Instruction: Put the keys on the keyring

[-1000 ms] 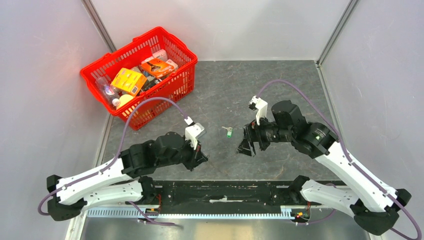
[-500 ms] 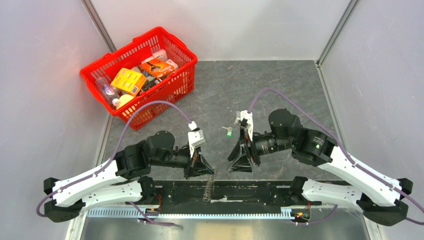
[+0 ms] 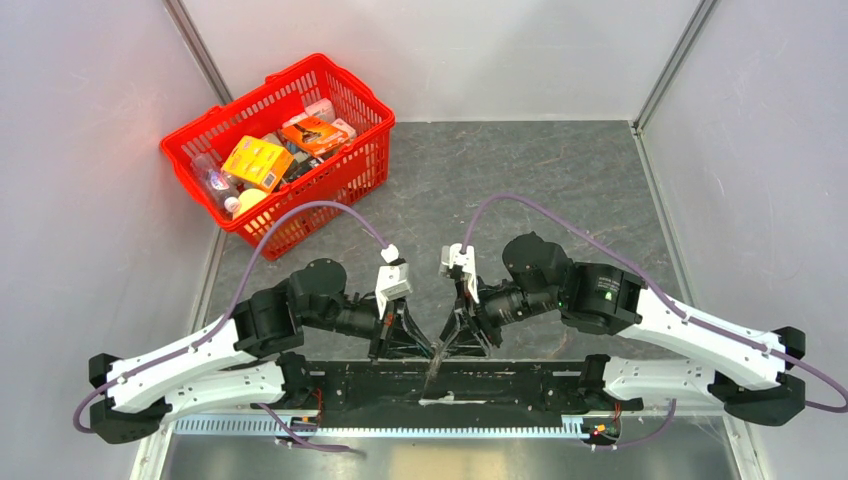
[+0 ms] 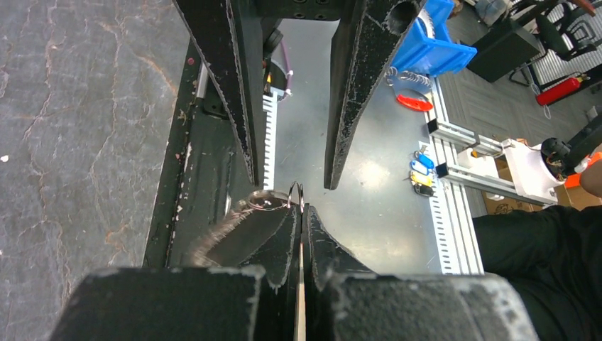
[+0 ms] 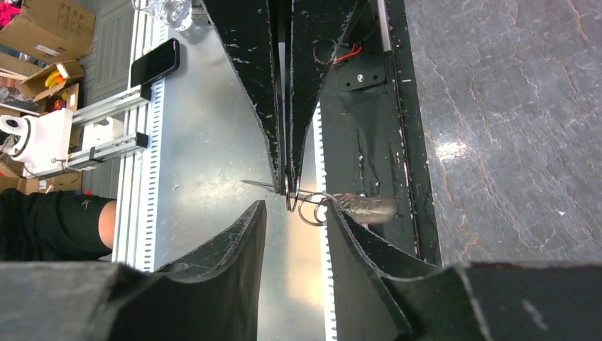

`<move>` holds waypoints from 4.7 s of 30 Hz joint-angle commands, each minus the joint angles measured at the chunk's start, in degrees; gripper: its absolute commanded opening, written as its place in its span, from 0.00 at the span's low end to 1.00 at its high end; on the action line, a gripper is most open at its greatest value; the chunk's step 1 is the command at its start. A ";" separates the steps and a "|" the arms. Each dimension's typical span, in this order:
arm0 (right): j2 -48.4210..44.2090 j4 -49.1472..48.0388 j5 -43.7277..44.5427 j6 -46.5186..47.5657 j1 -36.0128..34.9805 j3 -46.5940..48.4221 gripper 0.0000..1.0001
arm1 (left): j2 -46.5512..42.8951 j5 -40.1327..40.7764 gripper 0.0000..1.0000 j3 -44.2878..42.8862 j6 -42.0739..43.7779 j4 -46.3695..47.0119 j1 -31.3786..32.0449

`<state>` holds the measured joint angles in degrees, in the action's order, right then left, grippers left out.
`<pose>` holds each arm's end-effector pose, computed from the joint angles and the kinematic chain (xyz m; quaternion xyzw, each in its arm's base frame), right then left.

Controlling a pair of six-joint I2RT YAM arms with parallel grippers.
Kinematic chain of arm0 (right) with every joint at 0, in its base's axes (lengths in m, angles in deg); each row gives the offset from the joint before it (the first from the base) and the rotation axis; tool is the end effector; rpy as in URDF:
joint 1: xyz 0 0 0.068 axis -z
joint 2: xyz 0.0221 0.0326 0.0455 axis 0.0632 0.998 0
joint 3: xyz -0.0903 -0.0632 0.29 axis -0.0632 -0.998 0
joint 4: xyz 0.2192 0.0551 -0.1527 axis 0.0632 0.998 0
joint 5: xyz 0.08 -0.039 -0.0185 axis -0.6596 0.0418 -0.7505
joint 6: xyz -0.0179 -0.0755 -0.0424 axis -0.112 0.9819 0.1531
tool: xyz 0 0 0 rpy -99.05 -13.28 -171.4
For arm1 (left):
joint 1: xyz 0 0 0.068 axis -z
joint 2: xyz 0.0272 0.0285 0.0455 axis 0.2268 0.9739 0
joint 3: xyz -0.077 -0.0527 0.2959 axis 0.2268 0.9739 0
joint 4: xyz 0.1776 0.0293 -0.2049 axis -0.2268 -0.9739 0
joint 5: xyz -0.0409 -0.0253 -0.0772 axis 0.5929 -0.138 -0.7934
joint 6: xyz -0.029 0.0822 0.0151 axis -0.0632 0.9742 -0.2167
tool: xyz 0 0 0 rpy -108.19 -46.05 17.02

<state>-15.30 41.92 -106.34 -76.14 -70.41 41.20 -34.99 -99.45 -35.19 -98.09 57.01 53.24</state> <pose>0.0561 0.2301 0.4017 -0.4906 0.6745 0.4931 0.2472 0.0378 -0.1851 0.3693 0.4479 0.6429 -0.5521 0.2849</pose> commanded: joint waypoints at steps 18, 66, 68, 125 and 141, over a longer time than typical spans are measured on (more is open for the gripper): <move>0.83 -4.97 2.83 -0.06 -3.63 3.44 0.33 | -1.47 -2.92 0.02 -0.31 1.07 4.09 0.20; -9.07 -20.17 23.10 -11.20 -8.36 -4.82 0.00 | -14.05 13.88 0.48 8.72 -3.83 17.43 0.19; -9.58 -22.11 23.61 -12.21 -8.45 -5.90 0.00 | -14.32 14.76 0.48 8.62 -3.85 17.63 0.24; -12.46 -39.79 26.23 -14.74 -9.77 -13.48 0.00 | -12.55 12.04 0.27 10.98 -7.96 31.87 0.24; -13.27 -40.70 26.82 -14.65 -9.85 -14.24 0.00 | -12.42 10.54 0.02 10.76 -8.49 31.85 0.21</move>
<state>-27.23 5.61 -80.62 -90.87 -79.92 26.93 -47.84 -87.28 -24.26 -105.39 87.11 53.26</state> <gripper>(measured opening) 0.007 0.035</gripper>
